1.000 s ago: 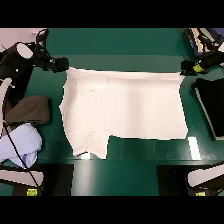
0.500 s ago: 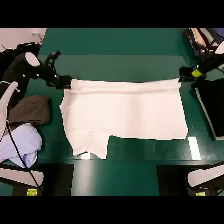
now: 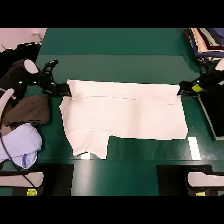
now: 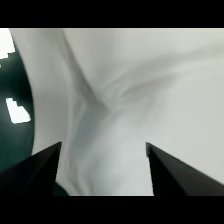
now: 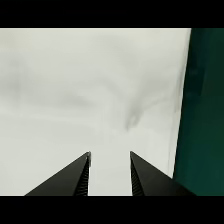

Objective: Fold the shirts.

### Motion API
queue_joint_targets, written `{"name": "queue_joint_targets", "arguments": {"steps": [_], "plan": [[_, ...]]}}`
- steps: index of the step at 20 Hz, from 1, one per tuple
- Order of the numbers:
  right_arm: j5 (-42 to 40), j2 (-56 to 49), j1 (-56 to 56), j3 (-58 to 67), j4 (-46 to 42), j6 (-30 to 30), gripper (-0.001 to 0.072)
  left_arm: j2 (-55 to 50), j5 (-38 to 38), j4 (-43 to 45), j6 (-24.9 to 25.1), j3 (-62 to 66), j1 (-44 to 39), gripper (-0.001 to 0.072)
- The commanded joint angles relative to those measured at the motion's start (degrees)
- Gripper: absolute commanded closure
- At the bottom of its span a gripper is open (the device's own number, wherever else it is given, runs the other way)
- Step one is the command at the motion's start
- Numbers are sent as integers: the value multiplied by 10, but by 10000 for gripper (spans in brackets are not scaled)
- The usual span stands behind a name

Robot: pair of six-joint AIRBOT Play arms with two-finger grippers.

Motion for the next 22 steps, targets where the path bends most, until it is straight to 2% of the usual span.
{"name": "queue_joint_targets", "arguments": {"steps": [1,2,6,9,13,16,19,20,21,22], "plan": [[-2,95,-26,-80,0,1,338,103,-54,56,-5,-80,0,103],[-3,121,-35,-102,5,0,296,142,-61,49,-11,-127,0,103],[-24,193,-54,-160,5,0,296,266,-60,-32,-35,-317,0,103],[-35,215,-54,-173,6,0,296,304,-43,-105,-35,-417,0,104],[-37,216,-54,-169,36,0,296,304,17,-159,-34,-484,0,103],[-37,216,-43,-169,35,0,296,304,55,-207,-12,-509,-2,104],[-22,216,-43,-169,35,0,296,304,73,-219,-4,-512,-19,107],[-9,216,-50,-170,33,0,296,304,76,-223,-4,-512,-22,305],[5,216,-61,-174,33,0,296,304,78,-224,-2,-510,-22,598],[19,217,-76,-184,33,0,296,304,77,-222,1,-505,-22,669]]}}
